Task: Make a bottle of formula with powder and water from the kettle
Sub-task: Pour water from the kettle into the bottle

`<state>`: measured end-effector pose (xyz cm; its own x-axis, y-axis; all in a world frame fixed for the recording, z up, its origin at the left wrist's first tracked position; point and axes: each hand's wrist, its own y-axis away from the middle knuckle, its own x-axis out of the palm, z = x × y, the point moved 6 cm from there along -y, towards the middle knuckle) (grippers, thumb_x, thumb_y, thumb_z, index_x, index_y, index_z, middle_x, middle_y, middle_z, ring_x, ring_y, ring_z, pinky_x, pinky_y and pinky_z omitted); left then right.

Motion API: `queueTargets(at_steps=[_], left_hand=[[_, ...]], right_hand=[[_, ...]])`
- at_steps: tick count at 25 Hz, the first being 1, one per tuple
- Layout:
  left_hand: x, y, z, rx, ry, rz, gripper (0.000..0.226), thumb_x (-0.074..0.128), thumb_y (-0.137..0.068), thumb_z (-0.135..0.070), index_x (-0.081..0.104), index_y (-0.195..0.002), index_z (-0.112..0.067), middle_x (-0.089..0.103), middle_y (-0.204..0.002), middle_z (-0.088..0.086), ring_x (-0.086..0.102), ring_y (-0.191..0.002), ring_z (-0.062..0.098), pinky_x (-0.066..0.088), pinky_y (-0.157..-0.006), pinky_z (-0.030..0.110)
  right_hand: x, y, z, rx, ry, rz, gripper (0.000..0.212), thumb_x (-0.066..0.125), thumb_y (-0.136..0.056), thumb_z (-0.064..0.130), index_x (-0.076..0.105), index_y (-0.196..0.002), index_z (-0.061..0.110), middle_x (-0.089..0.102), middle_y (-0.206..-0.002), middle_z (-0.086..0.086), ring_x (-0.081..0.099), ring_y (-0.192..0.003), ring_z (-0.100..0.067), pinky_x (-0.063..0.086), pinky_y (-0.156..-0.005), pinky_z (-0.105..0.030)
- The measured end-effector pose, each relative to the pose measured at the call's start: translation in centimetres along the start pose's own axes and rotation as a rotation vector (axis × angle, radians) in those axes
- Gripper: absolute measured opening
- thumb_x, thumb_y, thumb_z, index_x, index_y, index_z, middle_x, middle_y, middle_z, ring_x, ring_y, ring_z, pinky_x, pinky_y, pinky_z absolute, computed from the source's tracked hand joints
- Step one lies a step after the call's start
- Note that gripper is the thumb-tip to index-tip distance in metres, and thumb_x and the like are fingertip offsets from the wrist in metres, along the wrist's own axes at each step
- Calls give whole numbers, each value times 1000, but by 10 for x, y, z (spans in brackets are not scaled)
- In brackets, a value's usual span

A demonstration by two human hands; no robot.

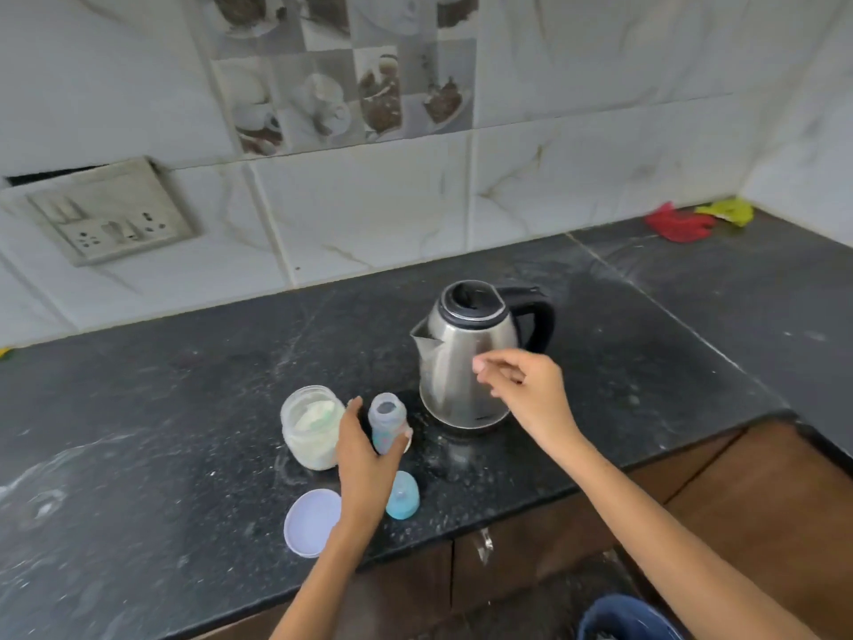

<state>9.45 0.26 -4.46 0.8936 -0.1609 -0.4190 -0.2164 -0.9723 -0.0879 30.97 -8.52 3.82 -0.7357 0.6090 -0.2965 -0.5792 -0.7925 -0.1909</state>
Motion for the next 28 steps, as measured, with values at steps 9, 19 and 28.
queueTargets(at_steps=[9, 19, 28], left_hand=[[16, -23, 2, -39, -1, -116, 49, 86, -66, -15, 57, -106, -18, 65, -96, -2, 62, -92, 20, 45, -73, 24], [18, -34, -4, -64, 61, -234, 56, 92, -55, -16, 59, -100, -20, 69, -96, -7, 64, -94, 13, 52, -84, 32], [18, -48, -14, -10, 1, -133, 57, 92, -54, -15, 66, -104, -23, 72, -97, -13, 66, -96, 4, 54, -89, 32]], right_hand=[[-70, -89, -15, -409, 269, -42, 35, 76, -83, 19, 68, -116, 14, 63, -118, -2, 58, -114, -12, 44, -102, -27], [-49, -137, -40, -149, -131, 488, 49, 81, -70, -5, 69, -115, 8, 77, -93, 9, 68, -74, 1, 48, -63, -9], [-41, -126, -6, -262, -257, 382, 47, 90, -50, 13, 77, -95, 20, 79, -90, 7, 73, -83, -6, 52, -74, -13]])
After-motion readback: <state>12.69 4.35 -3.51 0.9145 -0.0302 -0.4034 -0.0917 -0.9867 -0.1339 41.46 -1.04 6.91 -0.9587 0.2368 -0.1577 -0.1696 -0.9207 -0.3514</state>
